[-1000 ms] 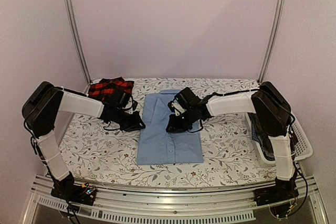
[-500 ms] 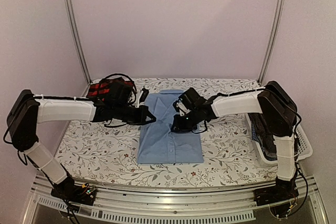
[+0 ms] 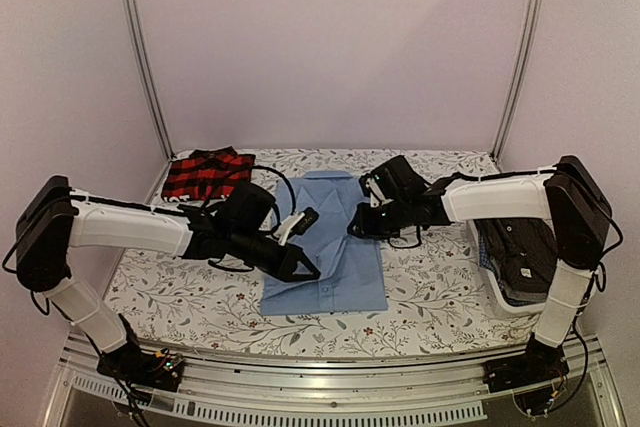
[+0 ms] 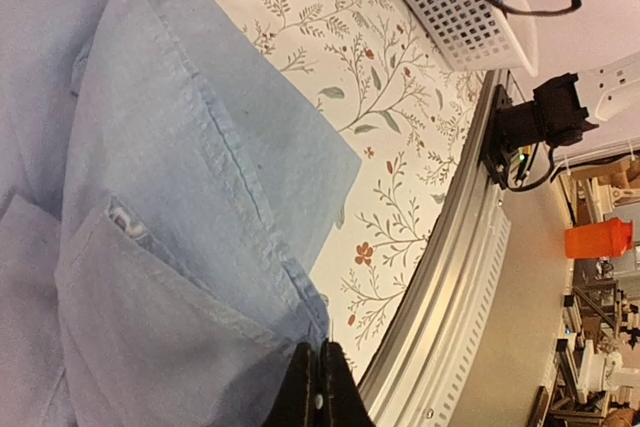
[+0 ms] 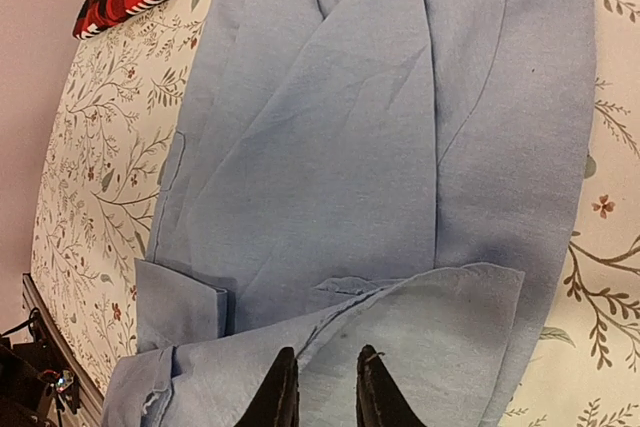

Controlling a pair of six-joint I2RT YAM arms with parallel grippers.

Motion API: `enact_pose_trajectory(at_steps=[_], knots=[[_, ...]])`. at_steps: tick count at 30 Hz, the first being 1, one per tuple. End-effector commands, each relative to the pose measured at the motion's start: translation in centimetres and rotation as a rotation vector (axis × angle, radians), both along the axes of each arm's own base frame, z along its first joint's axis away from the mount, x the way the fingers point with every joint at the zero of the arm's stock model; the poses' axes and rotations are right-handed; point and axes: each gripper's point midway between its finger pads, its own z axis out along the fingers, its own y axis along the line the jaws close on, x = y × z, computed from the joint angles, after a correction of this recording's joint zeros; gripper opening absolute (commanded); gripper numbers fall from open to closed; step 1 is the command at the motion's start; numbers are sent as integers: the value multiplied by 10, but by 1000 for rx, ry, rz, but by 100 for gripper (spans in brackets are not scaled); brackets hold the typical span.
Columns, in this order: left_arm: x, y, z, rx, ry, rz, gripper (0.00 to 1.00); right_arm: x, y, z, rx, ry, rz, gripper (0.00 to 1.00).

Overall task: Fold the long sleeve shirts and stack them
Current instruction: Adjust the 2/3-rectangle-folded shirt at the center of the board.

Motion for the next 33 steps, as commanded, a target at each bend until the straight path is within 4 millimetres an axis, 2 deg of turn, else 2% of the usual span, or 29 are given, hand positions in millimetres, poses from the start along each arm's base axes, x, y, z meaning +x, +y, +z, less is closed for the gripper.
enact_pose_trajectory(at_steps=[1,6,9,13,17,18,20,21,23,24,28,33], knots=[[-23,1,-24,51,58,-74,0,1,-8,10,16,-22,-42,20],[-19,0,-32,92,57,-67,0,-2,-13,11,12,-25,-48,19],[-9,3,-31,129,20,-34,0,-2,-16,11,2,-30,-53,19],[27,19,-27,172,-36,87,0,-2,-19,14,-7,-43,-54,19],[86,49,-23,195,-88,274,3,-3,-21,16,-12,-50,-52,20],[100,59,-26,199,-80,322,6,-4,-21,15,-13,-49,-49,20],[119,74,-38,221,-38,396,29,-6,-22,13,-19,-44,-41,20],[126,82,-46,246,-23,428,36,-7,-23,12,-22,-41,-37,20],[131,88,-52,272,-17,455,49,-12,-24,11,-25,-36,-21,21],[131,91,-52,278,-19,472,51,-15,-26,10,-27,-32,-11,22],[125,108,-44,293,-21,548,53,-33,-34,0,-40,-5,38,24],[108,134,-35,324,-20,623,52,-65,-39,-13,-20,61,124,25]])
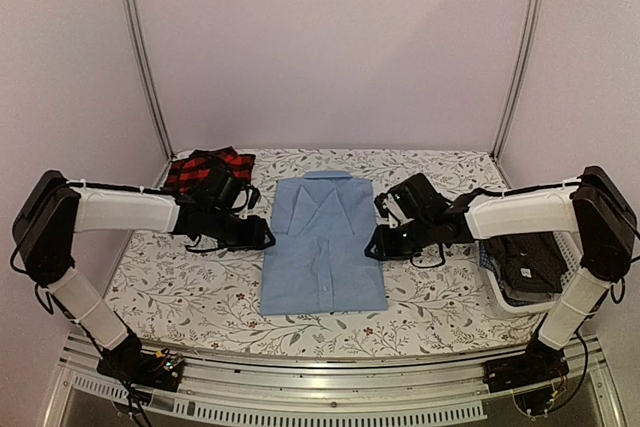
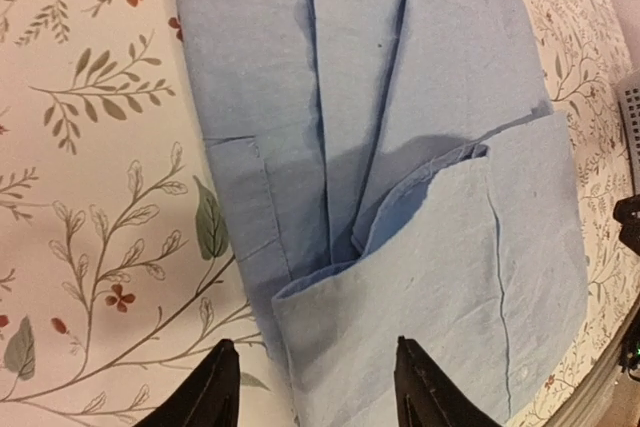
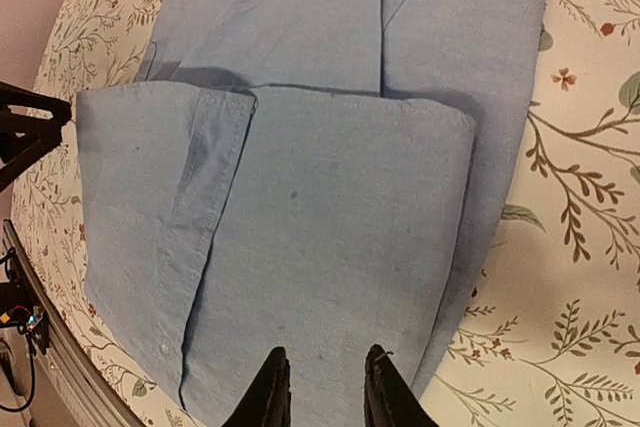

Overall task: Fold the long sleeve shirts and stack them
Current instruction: Adjust the 2/3-rectangle-folded shirt at the center of the board, then move the 2/3-rectangle-folded shirt to the center of the board.

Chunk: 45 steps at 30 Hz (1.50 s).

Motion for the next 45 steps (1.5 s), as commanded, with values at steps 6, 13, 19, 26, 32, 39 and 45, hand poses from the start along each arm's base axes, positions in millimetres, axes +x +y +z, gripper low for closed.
enact_pose_trajectory(at_steps=[6,13,19,26,32,39,45], knots=[[-41,19,6,-38,70,60,47,-61,-15,-17,15,99,118,27],[-38,-1,18,-86,28,19,42,-87,-23,-23,38,144,129,31],[2,-6,-18,-22,35,40,33,-97,-22,-29,57,187,139,31],[35,-16,-52,27,82,27,24,-102,-24,-39,38,216,119,31],[31,-12,-48,37,95,31,24,-106,-34,-53,-2,246,53,31],[23,0,-10,17,53,41,40,-103,-30,-55,1,255,25,31],[-7,16,8,-32,78,54,46,-107,-29,-61,-21,262,31,31]])
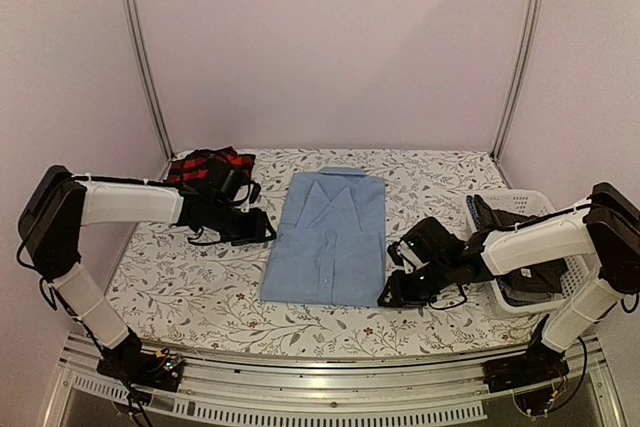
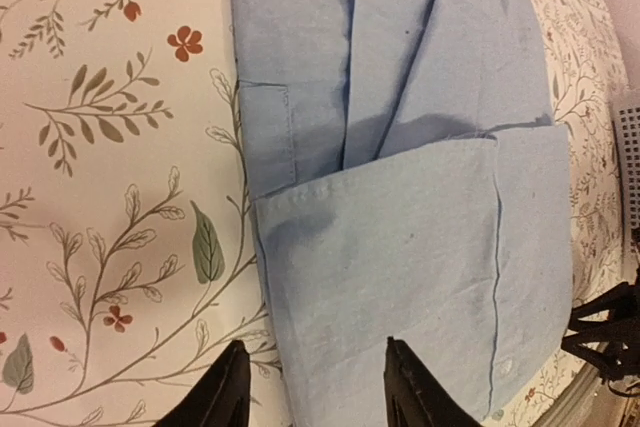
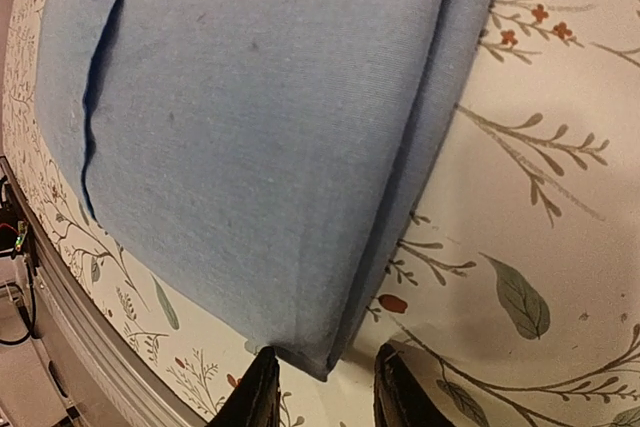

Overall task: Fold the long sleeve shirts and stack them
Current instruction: Move the 2/3-rectangle-folded shirt to the center of the board, then pick up the 2/3-rectangle-folded shirt from the center of the board.

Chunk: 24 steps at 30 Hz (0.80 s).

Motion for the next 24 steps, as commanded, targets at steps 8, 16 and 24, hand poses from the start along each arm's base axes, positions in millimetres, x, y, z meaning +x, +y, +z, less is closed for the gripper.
enact_pose_trajectory(at_steps=[8,16,24], knots=[[-72,35,-1,-67,104,32,46,-4,1,-7,-26,5,-7,30],[-103,37,-10,-98,137,26,45,-1,-6,-6,-41,-15,-38,26],[-118,33,-13,-111,140,9,44,-3,-5,-2,14,-12,-75,27]])
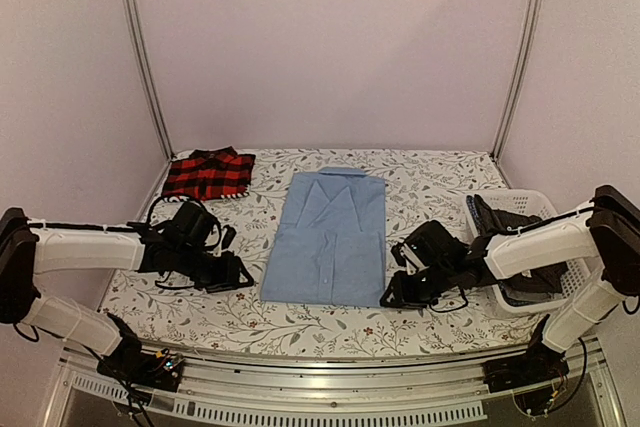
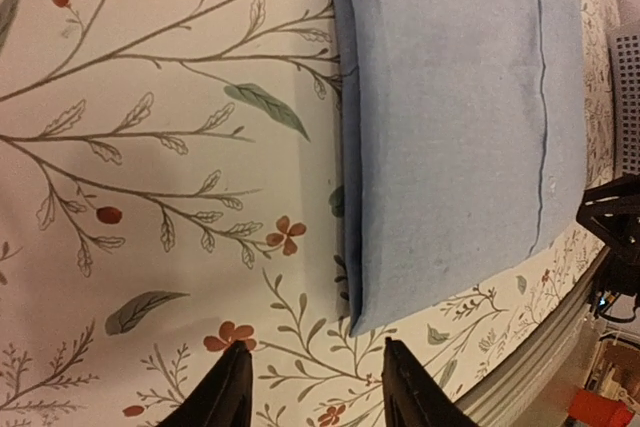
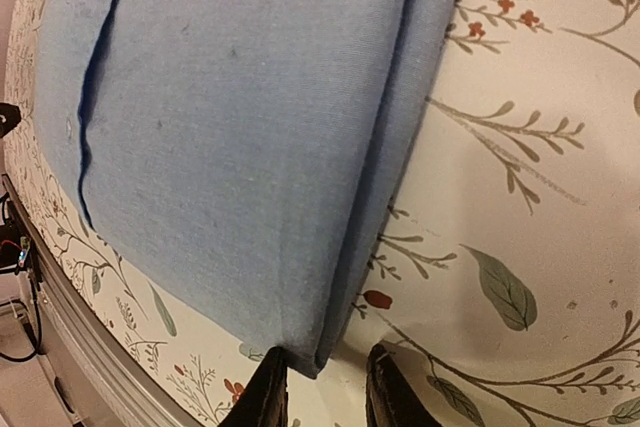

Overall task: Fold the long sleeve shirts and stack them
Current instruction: Pick up the 2/3-rectangle-folded shirt from the center of the board.

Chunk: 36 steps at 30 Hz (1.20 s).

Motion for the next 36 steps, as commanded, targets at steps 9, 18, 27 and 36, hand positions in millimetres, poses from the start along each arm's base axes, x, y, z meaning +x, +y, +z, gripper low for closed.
enact_pose_trajectory(at_steps=[9,18,27,36], knots=[[-6,-19,1,-54,-18,-38,43,-3,-1,-3,41,10,-58,27],[-10,-32,-10,-37,2,-79,42,-7,6,-7,27,21,-35,24],[-15,-42,-22,-22,25,-102,41,-14,7,-12,7,25,-30,22],[-16,-52,-27,-24,44,-125,33,-10,7,-12,4,14,-43,17]])
